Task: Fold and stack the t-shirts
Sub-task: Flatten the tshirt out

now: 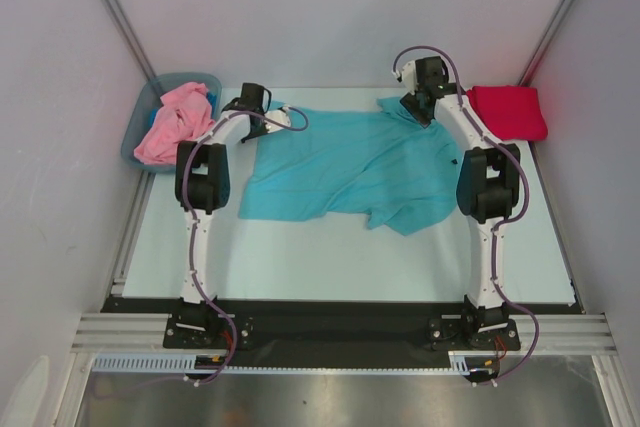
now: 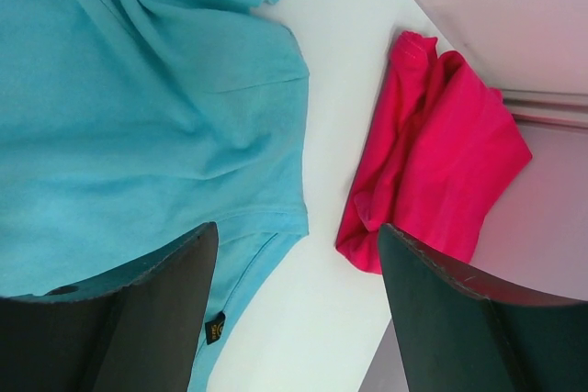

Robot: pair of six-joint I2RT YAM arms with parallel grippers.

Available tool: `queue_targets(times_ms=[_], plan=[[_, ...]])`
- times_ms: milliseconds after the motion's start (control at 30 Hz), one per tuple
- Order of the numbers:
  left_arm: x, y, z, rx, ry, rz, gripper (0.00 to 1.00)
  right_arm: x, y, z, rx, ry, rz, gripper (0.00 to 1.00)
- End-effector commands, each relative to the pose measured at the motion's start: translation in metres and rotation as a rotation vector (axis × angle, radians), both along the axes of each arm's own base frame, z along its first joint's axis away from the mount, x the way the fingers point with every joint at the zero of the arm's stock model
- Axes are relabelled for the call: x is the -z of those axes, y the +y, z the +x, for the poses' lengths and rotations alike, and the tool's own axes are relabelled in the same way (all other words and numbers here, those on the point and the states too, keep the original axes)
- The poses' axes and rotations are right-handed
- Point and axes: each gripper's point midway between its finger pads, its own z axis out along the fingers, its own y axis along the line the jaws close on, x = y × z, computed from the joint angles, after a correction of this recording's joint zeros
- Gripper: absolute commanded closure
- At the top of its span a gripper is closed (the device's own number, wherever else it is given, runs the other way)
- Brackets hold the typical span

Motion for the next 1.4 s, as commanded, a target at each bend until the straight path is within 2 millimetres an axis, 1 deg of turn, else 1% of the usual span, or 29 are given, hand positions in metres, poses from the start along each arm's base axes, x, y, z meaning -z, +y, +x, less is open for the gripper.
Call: queue_targets(times_ms=[0, 67, 100, 133, 267, 300, 333, 367, 400, 433, 467, 567, 633, 667, 700, 733, 767, 867, 900, 933, 1000, 1067, 1367], plan=[[0.005, -0.001, -0.01, -0.016, 0.052, -0.045, 1.0, -0.022, 0.0, 0.007, 0.01, -0.056, 0.027, 0.23], [-0.02, -0.009, 0.0, -0.019, -0.007, -0.089, 1.0, -0.021, 0.0, 0.007, 0.016, -0.054, 0.031, 0.23], [-0.029, -0.013, 0.004, -0.014, -0.029, -0.11, 1.0, -0.021, 0.0, 0.006, 0.017, -0.055, 0.032, 0.23], [-0.041, -0.02, 0.007, -0.001, -0.054, -0.142, 1.0, -0.019, 0.0, 0.006, 0.02, -0.053, 0.035, 0.24], [-0.073, -0.048, 0.015, 0.045, -0.136, -0.214, 1.0, -0.018, -0.001, 0.005, 0.022, -0.051, 0.03, 0.23], [-0.082, -0.055, 0.021, 0.057, -0.176, -0.23, 1.0, -0.019, -0.002, 0.006, 0.021, -0.052, 0.029, 0.24], [-0.086, -0.06, 0.023, 0.066, -0.194, -0.241, 1.0, -0.018, -0.003, 0.006, 0.022, -0.051, 0.026, 0.24], [-0.09, -0.071, 0.025, 0.08, -0.209, -0.257, 1.0, -0.018, -0.002, 0.006, 0.02, -0.053, 0.022, 0.24], [-0.094, -0.076, 0.03, 0.089, -0.235, -0.269, 1.0, -0.018, -0.003, 0.007, 0.022, -0.053, 0.02, 0.24], [-0.094, -0.081, 0.032, 0.095, -0.244, -0.279, 1.0, -0.017, -0.003, 0.007, 0.024, -0.052, 0.02, 0.24], [-0.098, -0.089, 0.034, 0.099, -0.26, -0.293, 1.0, -0.014, -0.004, 0.007, 0.025, -0.048, 0.018, 0.24], [-0.1, -0.104, 0.044, 0.116, -0.304, -0.316, 1.0, -0.012, -0.004, 0.007, 0.024, -0.043, 0.012, 0.24], [-0.085, -0.108, 0.047, 0.119, -0.297, -0.311, 1.0, -0.011, -0.004, 0.007, 0.025, -0.043, 0.013, 0.24], [-0.083, -0.109, 0.051, 0.117, -0.312, -0.302, 1.0, -0.01, -0.004, 0.008, 0.023, -0.04, 0.012, 0.23], [-0.071, -0.109, 0.053, 0.111, -0.304, -0.291, 1.0, -0.01, -0.004, 0.007, 0.024, -0.04, 0.011, 0.24], [-0.067, -0.108, 0.056, 0.104, -0.312, -0.285, 1.0, -0.011, -0.003, 0.007, 0.024, -0.042, 0.012, 0.23], [-0.069, -0.107, 0.061, 0.097, -0.333, -0.285, 1.0, -0.01, -0.004, 0.007, 0.025, -0.04, 0.009, 0.23], [-0.059, -0.104, 0.067, 0.08, -0.343, -0.274, 1.0, -0.01, -0.004, 0.007, 0.024, -0.039, 0.01, 0.24], [-0.057, -0.105, 0.067, 0.081, -0.339, -0.276, 1.0, -0.009, -0.004, 0.007, 0.027, -0.037, 0.01, 0.23], [-0.05, -0.105, 0.067, 0.088, -0.328, -0.27, 1.0, -0.01, -0.004, 0.007, 0.025, -0.037, 0.012, 0.23], [-0.049, -0.107, 0.066, 0.097, -0.318, -0.276, 1.0, -0.009, -0.003, 0.007, 0.025, -0.038, 0.012, 0.23], [-0.044, -0.11, 0.064, 0.112, -0.298, -0.278, 0.99, -0.009, -0.002, 0.007, 0.022, -0.037, 0.012, 0.23], [-0.015, -0.102, 0.056, 0.129, -0.227, -0.212, 1.0, -0.006, 0.001, 0.007, 0.022, -0.034, 0.02, 0.23]])
